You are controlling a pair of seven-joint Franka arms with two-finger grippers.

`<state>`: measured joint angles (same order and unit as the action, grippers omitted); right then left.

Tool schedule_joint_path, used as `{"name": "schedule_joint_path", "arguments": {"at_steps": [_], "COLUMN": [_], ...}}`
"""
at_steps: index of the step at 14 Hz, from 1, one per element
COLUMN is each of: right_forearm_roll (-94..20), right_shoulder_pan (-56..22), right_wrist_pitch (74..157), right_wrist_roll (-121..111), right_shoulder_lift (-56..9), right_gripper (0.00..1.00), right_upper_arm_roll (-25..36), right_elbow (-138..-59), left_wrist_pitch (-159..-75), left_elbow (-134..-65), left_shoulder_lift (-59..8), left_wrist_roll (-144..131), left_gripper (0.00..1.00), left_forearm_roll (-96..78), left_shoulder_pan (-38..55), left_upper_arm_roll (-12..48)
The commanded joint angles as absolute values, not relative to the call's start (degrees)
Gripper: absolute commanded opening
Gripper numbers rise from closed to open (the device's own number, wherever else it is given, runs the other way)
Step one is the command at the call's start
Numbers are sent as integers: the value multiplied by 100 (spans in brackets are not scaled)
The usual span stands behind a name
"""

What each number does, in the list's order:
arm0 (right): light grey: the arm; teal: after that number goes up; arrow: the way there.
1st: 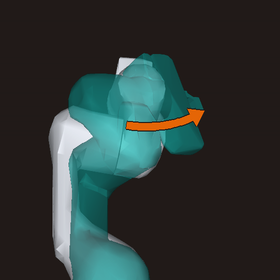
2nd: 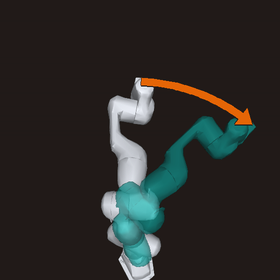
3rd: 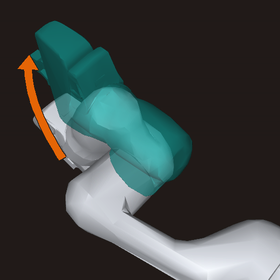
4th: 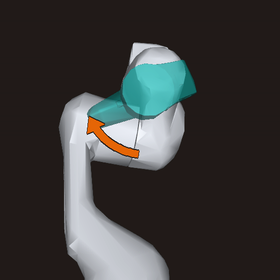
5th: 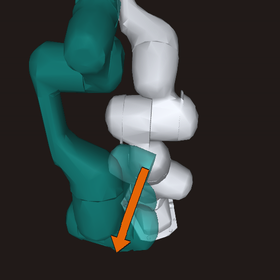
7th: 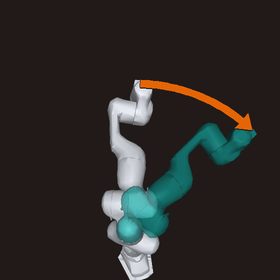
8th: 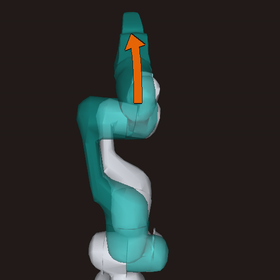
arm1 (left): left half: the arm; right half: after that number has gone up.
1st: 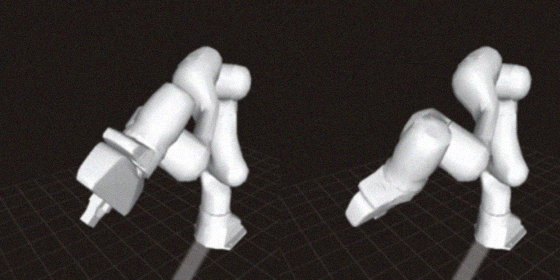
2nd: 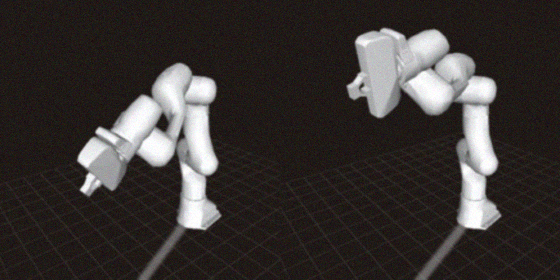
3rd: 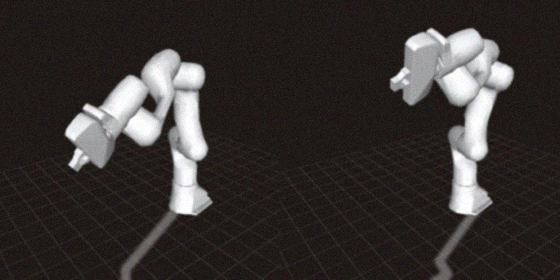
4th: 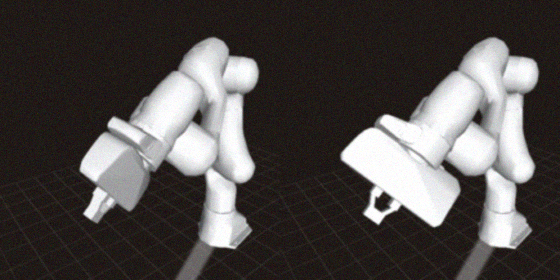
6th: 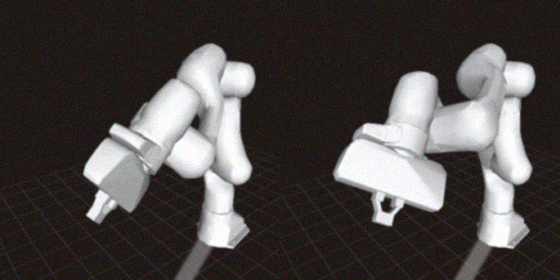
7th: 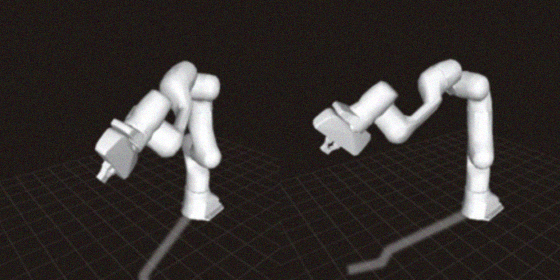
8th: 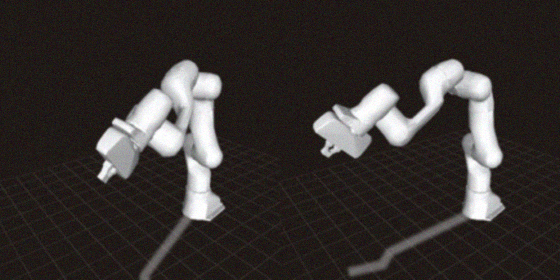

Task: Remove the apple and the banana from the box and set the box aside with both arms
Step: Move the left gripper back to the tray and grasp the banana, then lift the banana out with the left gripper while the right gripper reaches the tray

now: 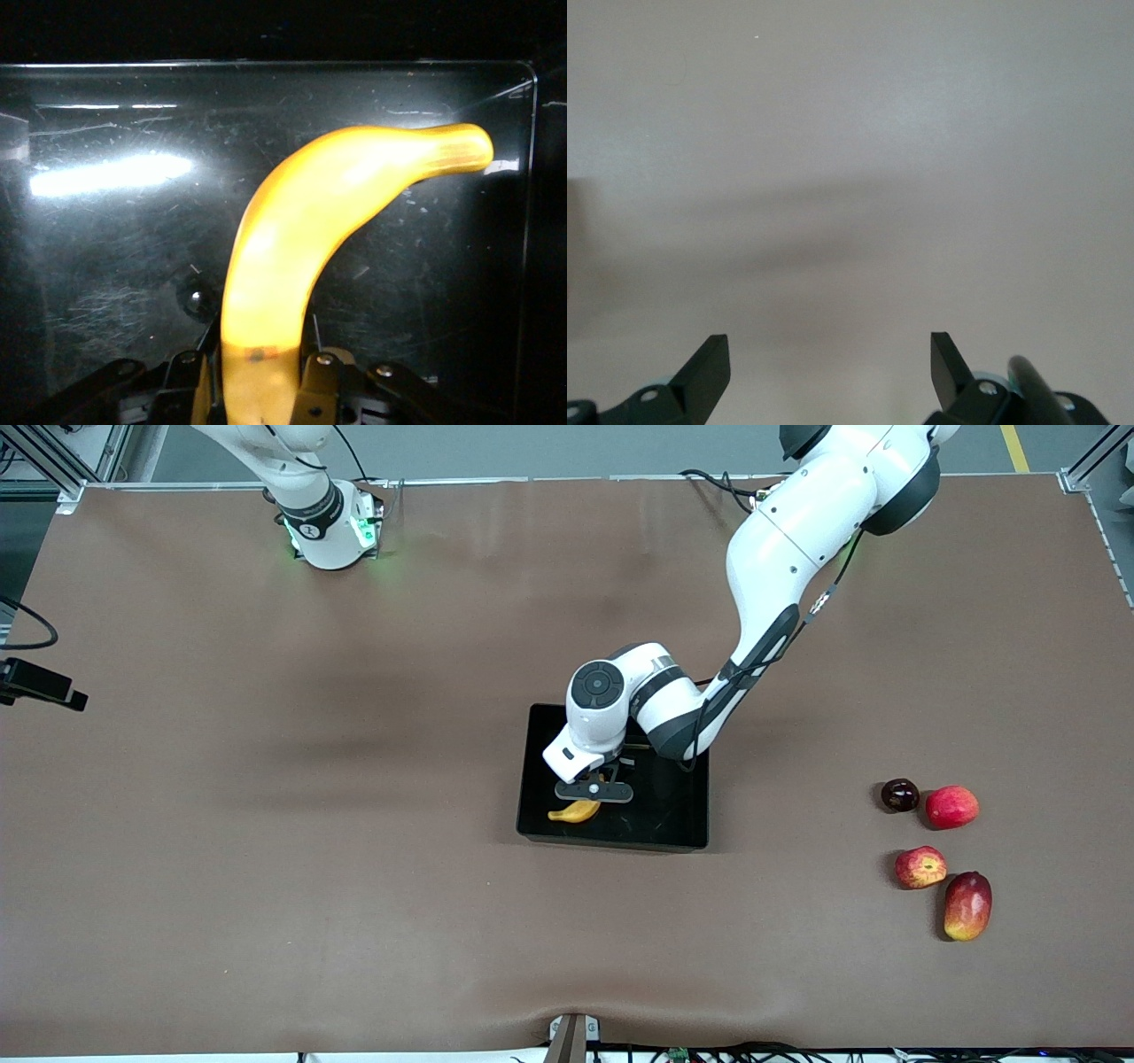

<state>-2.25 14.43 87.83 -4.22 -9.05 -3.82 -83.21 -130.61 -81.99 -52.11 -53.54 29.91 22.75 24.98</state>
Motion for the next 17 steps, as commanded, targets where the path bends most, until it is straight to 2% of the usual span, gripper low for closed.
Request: {"name": "schedule_joint_path", "arguments": {"at_steps": [1,5,9,13,17], "right_forearm_roll": [-343,-378,-369,-1088,-1055], "right_shoulder_pan": [1591,1574,1196,801,151], "right_wrist_pitch": [8763,8780,8762,9087,9369], "right_wrist_roll": [-964,-1107,-1055,-1055,-1020], "right_shoulder_lift": [-975,-1080,-1265,-1555,-1687], "right_gripper": [100,100,100,100,100], "right_upper_arm_roll": [-440,-448,-475,-475,-466], "right_elbow": [-8244,-8314,-8271,-8315,-8323], "left_wrist_pitch": [-13113,-13017,-12332,-11989,-11312], "left_elbow": [-8121,-8095,-8033,-8095,-8243], "left_shoulder_lift": [-5195,-4756,-4176,-3710,-3674], "left_wrist_roll": [-5379,-5397,-5239,-4056,-2736], "left_gripper": [0,0,0,0,0], "left_forearm_roll": [3120,3050,3050,2296,2259], "left_shoulder_pan": [2277,2206,1856,890,-103], "left_upper_arm_roll": [2452,2452,2496,2575,2584]}}
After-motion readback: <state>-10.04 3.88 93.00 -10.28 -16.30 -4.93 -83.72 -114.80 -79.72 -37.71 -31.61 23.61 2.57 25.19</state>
